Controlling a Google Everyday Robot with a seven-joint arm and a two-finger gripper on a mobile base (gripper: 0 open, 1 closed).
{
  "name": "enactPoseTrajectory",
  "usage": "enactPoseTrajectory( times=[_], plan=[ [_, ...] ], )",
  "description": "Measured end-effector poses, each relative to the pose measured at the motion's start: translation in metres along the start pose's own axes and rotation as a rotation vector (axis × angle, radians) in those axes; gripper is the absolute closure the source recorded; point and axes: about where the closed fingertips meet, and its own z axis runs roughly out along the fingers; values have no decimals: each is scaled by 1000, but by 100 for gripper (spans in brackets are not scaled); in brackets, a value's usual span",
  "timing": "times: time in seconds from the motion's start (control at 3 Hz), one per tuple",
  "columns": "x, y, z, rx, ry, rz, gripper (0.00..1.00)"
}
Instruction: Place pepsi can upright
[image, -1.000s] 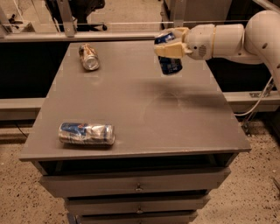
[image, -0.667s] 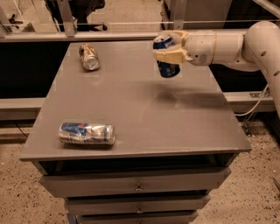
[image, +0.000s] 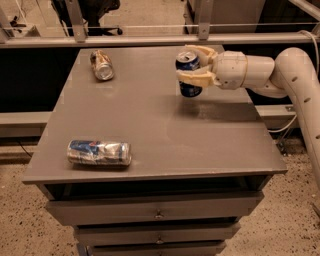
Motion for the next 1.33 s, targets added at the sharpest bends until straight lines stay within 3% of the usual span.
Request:
enactPoseTrajectory(
  times=[0.67, 1.33],
  plan=[
    [18, 3, -11, 7, -74, 71, 61],
    [29, 6, -22, 23, -72, 127, 13]
  ],
)
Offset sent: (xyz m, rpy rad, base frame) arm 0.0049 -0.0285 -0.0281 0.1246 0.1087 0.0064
